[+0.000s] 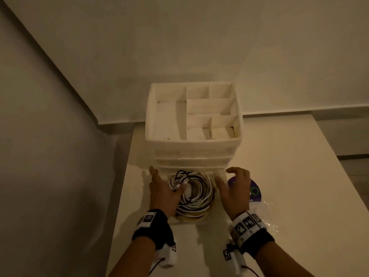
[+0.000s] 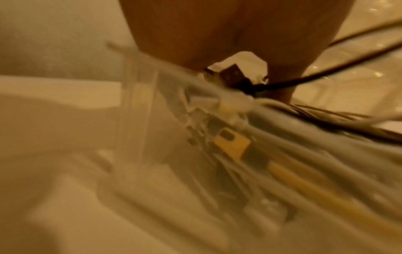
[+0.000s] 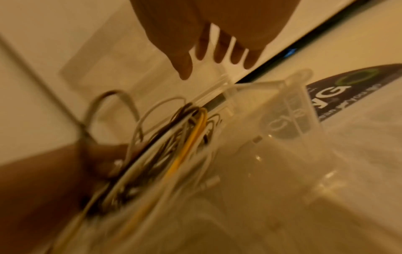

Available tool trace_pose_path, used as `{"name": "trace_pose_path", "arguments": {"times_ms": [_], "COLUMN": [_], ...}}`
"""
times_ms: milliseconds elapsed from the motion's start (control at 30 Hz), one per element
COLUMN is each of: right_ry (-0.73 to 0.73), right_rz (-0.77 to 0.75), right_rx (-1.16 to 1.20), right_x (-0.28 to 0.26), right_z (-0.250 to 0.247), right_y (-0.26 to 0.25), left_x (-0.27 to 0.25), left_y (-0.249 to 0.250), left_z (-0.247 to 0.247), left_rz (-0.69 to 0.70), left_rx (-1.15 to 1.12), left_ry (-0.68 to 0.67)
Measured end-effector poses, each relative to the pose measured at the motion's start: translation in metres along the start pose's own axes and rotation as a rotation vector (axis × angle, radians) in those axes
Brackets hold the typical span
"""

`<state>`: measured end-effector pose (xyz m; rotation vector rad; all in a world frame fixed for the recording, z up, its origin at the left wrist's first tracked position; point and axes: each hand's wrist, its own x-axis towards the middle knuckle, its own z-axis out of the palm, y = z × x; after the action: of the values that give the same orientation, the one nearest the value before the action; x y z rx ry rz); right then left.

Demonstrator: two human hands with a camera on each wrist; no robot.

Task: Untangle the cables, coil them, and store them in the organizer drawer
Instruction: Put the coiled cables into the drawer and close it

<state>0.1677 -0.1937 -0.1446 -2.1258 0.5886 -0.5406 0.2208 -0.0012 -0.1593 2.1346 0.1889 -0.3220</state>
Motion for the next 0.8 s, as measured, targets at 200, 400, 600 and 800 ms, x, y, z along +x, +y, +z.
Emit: {"name": "trace_pose_path", "arguments": {"times_ms": [200,400,600,800], "right_ry": [-0.294,-0.370,-0.298,-0.254], "right_rz": [0.568,0.456,0.524,0.492], "right_rx": [0.492,0.555,0.414,0.342], "right_x": [0.027,0.027,0.034,0.047], "right_z": [0.008,0.010,0.024,0.027], "right_y": [0.004,0.000,0.014,0.013], "left_x": [0.027,0.029,0.037,0.042], "left_y": [0.002,0.002,0.007,0.012], "left_z": [-0.013,-0.003,-0.005,0.000], "left_rz": [-0.015,-0.028,0.011,-0.035], "left_rx": [0.014,0.026,-0.116,0.023], "left_ry": [-0.059,-0.048,-0.062,0.047]}}
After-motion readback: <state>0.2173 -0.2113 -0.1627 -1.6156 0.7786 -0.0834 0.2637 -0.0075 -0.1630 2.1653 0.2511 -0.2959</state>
